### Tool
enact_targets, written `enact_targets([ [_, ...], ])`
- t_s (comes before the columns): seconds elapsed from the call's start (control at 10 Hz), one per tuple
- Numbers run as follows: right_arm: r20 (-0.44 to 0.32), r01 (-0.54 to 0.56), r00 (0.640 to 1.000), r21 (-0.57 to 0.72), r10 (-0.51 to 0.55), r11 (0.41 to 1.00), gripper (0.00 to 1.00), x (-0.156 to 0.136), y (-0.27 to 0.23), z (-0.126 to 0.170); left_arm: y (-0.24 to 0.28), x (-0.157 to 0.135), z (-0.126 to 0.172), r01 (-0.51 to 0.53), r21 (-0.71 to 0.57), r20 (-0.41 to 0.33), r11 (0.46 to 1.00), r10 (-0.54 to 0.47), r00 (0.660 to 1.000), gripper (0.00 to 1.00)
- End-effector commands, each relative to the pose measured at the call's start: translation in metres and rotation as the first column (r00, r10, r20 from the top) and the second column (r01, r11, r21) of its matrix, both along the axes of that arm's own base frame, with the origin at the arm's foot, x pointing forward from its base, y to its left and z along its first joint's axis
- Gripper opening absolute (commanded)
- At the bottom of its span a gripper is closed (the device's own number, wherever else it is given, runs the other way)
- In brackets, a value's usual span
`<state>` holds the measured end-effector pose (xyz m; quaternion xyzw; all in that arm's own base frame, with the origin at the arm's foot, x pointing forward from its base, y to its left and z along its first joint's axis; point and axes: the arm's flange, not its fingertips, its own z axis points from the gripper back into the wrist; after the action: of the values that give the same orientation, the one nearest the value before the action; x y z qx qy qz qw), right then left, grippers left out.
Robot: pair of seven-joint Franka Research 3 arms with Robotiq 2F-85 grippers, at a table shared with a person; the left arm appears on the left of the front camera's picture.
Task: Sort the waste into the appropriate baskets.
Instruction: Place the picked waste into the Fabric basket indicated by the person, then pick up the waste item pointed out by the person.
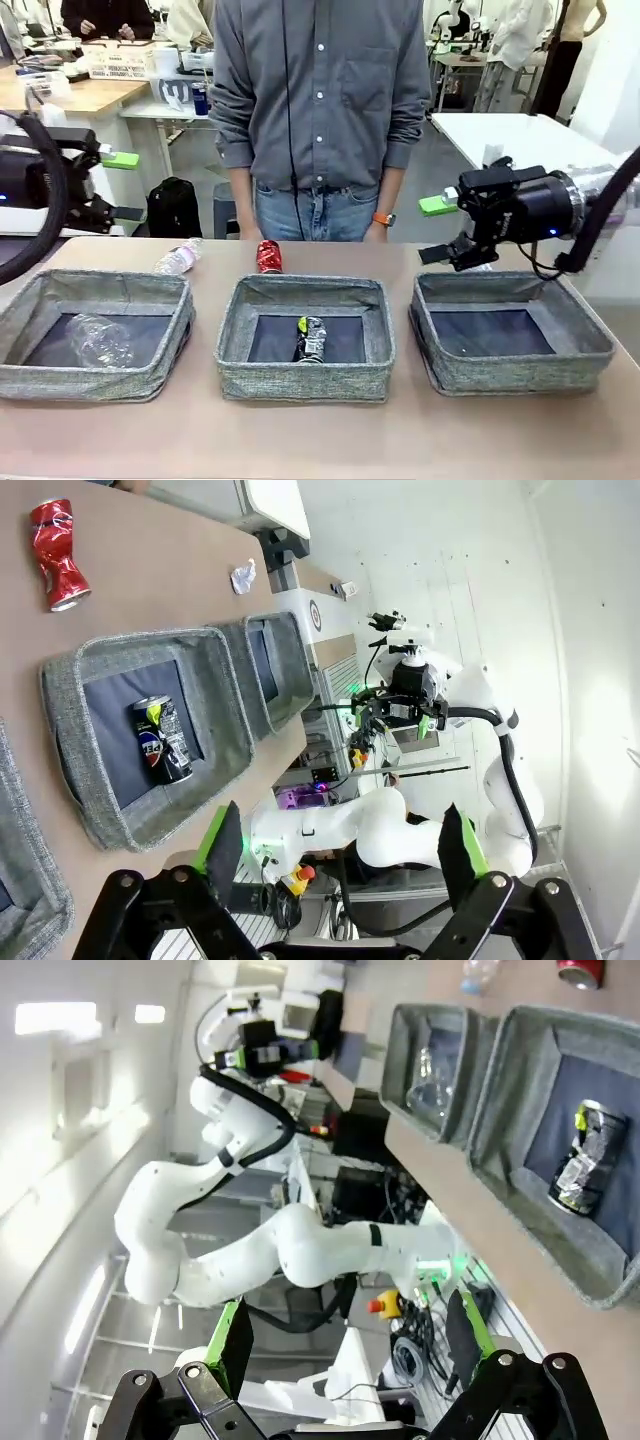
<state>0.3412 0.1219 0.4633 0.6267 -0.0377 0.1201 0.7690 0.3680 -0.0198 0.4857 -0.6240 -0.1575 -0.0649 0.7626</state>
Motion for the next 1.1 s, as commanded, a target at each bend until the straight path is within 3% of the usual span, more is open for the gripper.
enact_targets([
  [0.0, 0.005, -0.007, 1.0, -0.005, 0.007, 1.0, 1.0, -0.0009, -0.0066, 0.0007, -0.0034, -0.0027, 0.002, -0.016, -0.002, 0.008, 1.0, 0.016, 1.0, 1.0],
  [1.0, 0.005, -0.007, 1.0, -0.005, 0.007, 1.0, 1.0, -0.0009, -0.0066, 0.0007, -0.0034, -0.0027, 0.002, -0.016, -0.002, 0.008, 1.0, 0.016, 1.0, 1.0],
])
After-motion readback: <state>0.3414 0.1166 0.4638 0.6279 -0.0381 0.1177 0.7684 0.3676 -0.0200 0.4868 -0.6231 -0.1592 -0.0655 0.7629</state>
